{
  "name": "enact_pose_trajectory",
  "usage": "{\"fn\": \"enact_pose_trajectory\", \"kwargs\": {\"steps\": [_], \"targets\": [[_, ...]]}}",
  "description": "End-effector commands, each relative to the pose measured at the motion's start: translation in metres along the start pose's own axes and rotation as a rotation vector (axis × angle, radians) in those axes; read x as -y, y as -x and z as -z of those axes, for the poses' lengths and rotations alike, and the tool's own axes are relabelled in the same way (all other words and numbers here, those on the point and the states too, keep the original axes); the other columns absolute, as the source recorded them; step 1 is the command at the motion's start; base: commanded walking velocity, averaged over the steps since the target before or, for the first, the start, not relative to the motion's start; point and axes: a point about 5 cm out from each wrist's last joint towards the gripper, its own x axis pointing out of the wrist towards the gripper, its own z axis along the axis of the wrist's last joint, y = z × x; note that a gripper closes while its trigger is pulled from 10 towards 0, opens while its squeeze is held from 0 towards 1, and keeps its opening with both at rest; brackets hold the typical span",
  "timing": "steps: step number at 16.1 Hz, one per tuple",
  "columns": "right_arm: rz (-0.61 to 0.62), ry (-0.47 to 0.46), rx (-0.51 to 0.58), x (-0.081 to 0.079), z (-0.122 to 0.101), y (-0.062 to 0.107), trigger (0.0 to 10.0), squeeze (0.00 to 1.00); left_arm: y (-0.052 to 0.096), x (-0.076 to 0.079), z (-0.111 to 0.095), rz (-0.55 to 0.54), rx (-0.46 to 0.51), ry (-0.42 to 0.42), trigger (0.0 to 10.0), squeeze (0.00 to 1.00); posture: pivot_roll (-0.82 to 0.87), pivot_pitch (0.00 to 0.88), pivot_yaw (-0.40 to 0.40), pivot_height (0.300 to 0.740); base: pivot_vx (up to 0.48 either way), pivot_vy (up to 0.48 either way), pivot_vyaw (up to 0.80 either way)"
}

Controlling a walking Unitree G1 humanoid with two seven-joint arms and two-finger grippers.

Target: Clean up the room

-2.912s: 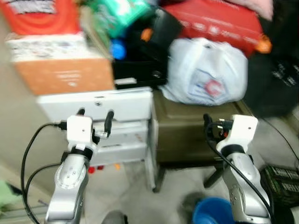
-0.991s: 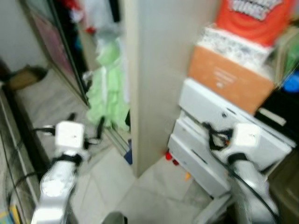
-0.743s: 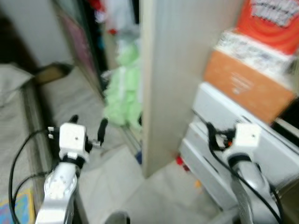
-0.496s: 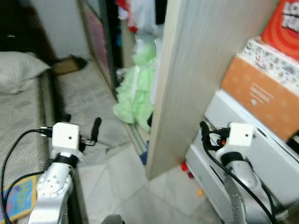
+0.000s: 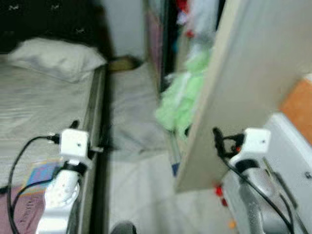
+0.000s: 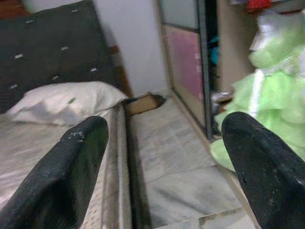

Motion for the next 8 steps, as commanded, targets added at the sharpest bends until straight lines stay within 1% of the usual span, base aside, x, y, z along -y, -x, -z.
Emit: {"fn": "enact_pose_trajectory", "kwargs": {"steps": [1,3,4,5,6,7,8], "targets": [[-0.043,-0.019,-0.002,-0.007,-0.002,-0.002,10.0,0.00,-0.001,-0.004,0.000,-0.013,-0.004,-0.018,10.0,0.00,-0.01,0.026,-0.060,0.740,0.000,0.000,0.80],[-0.085,-0.041,-0.026,-0.010,0.001,-0.003,10.0,0.00,-0.001,-0.004,0.000,-0.014,-0.003,-0.018,10.0,0.00,-0.01,0.027,-0.061,0.740,0.000,0.000,0.80],[-0.150,-0.064,-0.056,-0.015,0.004,-0.002,10.0,0.00,-0.001,-0.004,0.000,-0.014,-0.003,-0.018,10.0,0.00,-0.01,0.027,-0.062,0.740,0.000,0.000,0.80],[-0.314,-0.099,-0.112,-0.026,0.007,0.003,10.0,0.00,-0.001,-0.004,0.000,-0.015,-0.003,-0.018,10.0,0.00,-0.01,0.028,-0.062,0.740,0.000,0.000,0.80],[-0.423,-0.119,-0.155,-0.031,0.009,0.008,10.0,0.00,-0.001,-0.003,0.000,-0.014,-0.003,-0.018,10.0,0.00,-0.01,0.030,-0.062,0.740,0.000,0.000,0.80],[-0.439,-0.115,-0.157,-0.031,0.009,0.009,10.0,0.00,-0.001,-0.003,0.000,-0.014,-0.003,-0.018,10.0,0.00,-0.01,0.030,-0.062,0.740,0.000,0.000,0.80],[-0.499,-0.115,-0.172,-0.032,0.009,0.013,10.0,0.00,-0.001,-0.003,0.000,-0.014,-0.002,-0.018,10.0,0.00,-0.01,0.030,-0.062,0.740,0.000,0.000,0.80]]}}
